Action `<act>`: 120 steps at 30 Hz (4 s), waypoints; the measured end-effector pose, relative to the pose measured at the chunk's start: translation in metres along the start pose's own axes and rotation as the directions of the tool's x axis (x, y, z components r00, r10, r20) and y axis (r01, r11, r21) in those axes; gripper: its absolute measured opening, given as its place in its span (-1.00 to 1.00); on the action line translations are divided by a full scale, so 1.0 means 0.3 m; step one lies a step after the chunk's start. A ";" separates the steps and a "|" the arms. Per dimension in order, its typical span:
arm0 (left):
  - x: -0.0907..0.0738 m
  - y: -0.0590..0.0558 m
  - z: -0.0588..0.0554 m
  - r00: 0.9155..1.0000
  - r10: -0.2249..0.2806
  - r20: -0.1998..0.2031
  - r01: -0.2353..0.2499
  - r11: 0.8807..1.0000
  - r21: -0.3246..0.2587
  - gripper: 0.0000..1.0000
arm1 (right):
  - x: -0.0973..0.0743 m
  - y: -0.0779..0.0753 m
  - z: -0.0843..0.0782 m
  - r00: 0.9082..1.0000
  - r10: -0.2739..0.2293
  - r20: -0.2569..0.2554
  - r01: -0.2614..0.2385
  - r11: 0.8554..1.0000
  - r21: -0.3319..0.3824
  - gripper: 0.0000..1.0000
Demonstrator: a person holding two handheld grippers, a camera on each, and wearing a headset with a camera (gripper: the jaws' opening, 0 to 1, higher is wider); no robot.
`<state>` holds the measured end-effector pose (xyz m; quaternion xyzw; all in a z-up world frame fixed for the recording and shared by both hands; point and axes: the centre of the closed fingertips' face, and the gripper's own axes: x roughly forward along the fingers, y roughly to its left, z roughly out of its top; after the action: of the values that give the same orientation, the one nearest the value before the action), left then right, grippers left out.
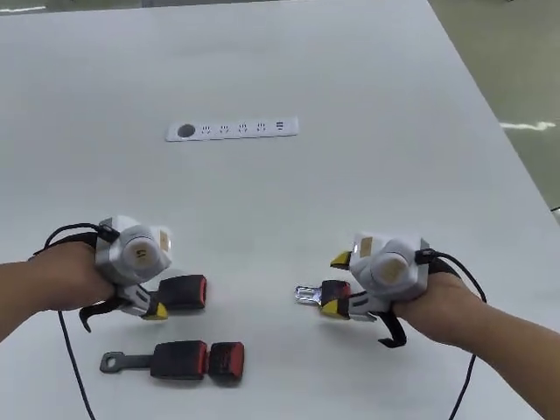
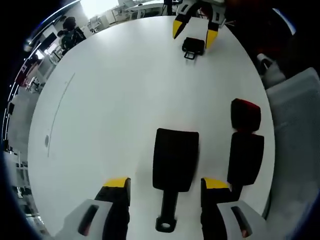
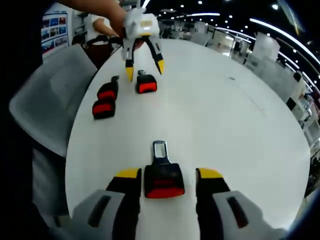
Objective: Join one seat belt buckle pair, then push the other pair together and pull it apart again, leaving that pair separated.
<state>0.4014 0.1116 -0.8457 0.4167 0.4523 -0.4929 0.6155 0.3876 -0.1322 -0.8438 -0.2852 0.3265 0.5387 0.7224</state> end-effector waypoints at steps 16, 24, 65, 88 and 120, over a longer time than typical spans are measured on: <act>0.035 -0.026 0.011 0.998 -0.055 0.018 0.054 0.997 0.057 -0.37 | 0.034 0.012 -0.040 0.995 0.082 -0.049 -0.084 0.996 -0.040 -0.31; 0.043 -0.032 0.010 0.999 -0.049 -0.005 0.050 0.997 0.067 -0.37 | 0.035 0.012 -0.044 0.994 0.087 -0.071 -0.089 0.996 -0.027 -0.31; 0.054 -0.024 0.012 0.996 -0.078 -0.034 0.083 0.984 0.161 -0.38 | 0.076 -0.003 0.005 0.995 0.069 -0.073 -0.069 0.998 0.010 -0.31; 0.054 -0.022 0.003 0.995 -0.063 -0.079 0.072 0.992 0.108 -0.38 | 0.299 0.093 0.300 0.999 0.047 -0.008 -0.048 0.998 -0.043 -0.30; 0.057 -0.024 0.011 0.996 -0.078 -0.053 0.085 0.986 0.141 -0.40 | 0.347 0.113 0.372 0.996 0.090 0.015 -0.088 0.991 -0.105 -0.36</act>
<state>0.3964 0.1033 -0.8620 0.4524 0.4468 -0.5390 0.5525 0.3947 0.0234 -0.8574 -0.3022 0.3035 0.5895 0.6849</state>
